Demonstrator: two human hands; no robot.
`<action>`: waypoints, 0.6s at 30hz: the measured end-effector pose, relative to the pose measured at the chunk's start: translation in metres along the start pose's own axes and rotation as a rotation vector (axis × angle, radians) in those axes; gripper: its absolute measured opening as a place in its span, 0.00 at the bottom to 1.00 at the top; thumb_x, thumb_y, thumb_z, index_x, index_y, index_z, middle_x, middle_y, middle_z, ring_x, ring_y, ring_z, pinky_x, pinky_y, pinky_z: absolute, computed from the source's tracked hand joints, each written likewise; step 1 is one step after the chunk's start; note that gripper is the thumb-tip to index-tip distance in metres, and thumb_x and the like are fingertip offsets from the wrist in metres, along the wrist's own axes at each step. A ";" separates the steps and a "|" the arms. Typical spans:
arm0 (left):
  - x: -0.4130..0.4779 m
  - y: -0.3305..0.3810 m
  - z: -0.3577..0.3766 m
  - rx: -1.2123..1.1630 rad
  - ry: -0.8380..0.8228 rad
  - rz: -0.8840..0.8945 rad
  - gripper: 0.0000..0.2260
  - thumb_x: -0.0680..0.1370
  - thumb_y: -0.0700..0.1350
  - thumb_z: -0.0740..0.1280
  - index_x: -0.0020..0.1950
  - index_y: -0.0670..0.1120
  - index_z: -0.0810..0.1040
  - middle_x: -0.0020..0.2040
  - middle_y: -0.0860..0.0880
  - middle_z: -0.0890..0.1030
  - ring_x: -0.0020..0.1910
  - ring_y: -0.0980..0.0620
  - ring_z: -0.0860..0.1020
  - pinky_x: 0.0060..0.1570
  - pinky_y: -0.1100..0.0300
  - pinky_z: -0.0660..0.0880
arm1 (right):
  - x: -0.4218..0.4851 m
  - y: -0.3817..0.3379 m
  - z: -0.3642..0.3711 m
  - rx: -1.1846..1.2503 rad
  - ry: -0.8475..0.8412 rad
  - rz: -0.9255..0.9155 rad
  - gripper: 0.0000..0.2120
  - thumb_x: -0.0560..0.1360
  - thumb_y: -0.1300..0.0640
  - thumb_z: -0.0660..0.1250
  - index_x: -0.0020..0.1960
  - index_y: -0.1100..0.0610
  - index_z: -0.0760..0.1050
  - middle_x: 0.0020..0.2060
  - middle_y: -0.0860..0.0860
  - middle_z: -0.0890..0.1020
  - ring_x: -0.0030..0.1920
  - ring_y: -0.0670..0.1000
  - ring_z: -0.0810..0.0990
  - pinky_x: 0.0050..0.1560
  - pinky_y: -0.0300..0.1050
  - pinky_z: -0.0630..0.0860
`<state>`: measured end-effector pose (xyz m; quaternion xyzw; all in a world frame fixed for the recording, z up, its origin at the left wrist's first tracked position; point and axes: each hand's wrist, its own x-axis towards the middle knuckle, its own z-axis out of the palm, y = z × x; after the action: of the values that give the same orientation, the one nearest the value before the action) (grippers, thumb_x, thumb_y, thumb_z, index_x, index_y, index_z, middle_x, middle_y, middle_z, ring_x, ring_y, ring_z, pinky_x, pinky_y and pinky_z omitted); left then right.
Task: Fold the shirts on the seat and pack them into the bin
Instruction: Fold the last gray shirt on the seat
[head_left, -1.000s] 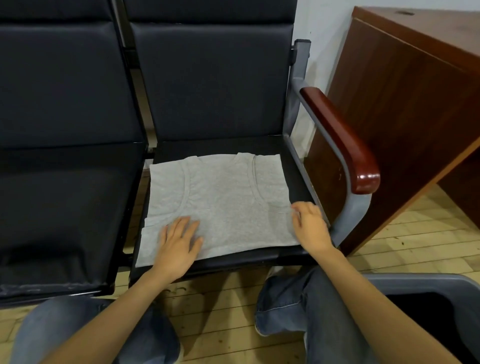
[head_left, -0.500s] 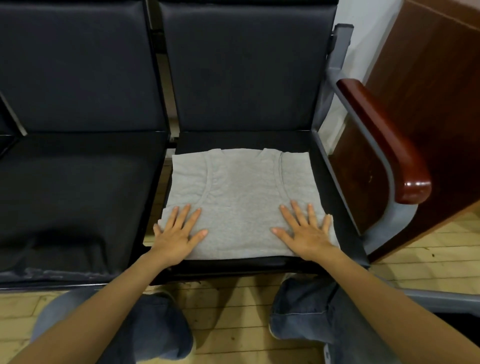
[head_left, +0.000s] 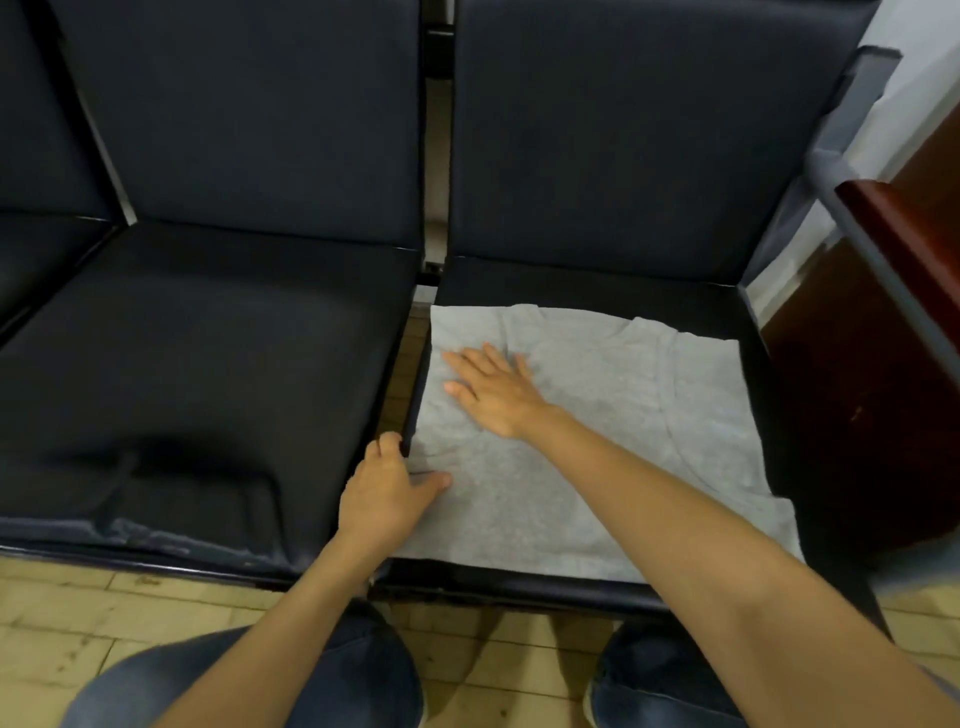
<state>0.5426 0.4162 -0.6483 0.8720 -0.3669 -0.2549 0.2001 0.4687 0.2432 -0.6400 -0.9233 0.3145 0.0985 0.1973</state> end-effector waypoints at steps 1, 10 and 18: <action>0.004 -0.002 -0.004 0.005 -0.039 -0.036 0.31 0.73 0.60 0.69 0.68 0.45 0.63 0.62 0.47 0.72 0.58 0.45 0.75 0.50 0.52 0.74 | 0.014 0.001 0.000 -0.021 0.001 0.036 0.25 0.83 0.44 0.43 0.78 0.46 0.45 0.78 0.47 0.47 0.77 0.53 0.41 0.73 0.60 0.39; 0.014 -0.013 -0.019 -0.150 -0.203 -0.114 0.14 0.73 0.51 0.71 0.37 0.46 0.70 0.34 0.49 0.72 0.32 0.52 0.72 0.33 0.59 0.67 | 0.080 -0.009 -0.005 0.053 0.495 0.172 0.27 0.76 0.38 0.59 0.64 0.58 0.72 0.62 0.55 0.74 0.65 0.55 0.68 0.67 0.50 0.63; 0.003 0.007 -0.015 -0.362 -0.163 -0.026 0.08 0.74 0.44 0.68 0.42 0.46 0.69 0.34 0.52 0.70 0.32 0.56 0.68 0.31 0.65 0.64 | 0.107 -0.023 -0.008 0.184 0.437 0.338 0.16 0.81 0.53 0.57 0.63 0.63 0.69 0.60 0.59 0.76 0.60 0.57 0.74 0.59 0.47 0.69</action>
<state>0.5498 0.4121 -0.6333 0.8031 -0.3187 -0.3889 0.3197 0.5675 0.1983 -0.6584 -0.8353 0.5066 -0.1003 0.1888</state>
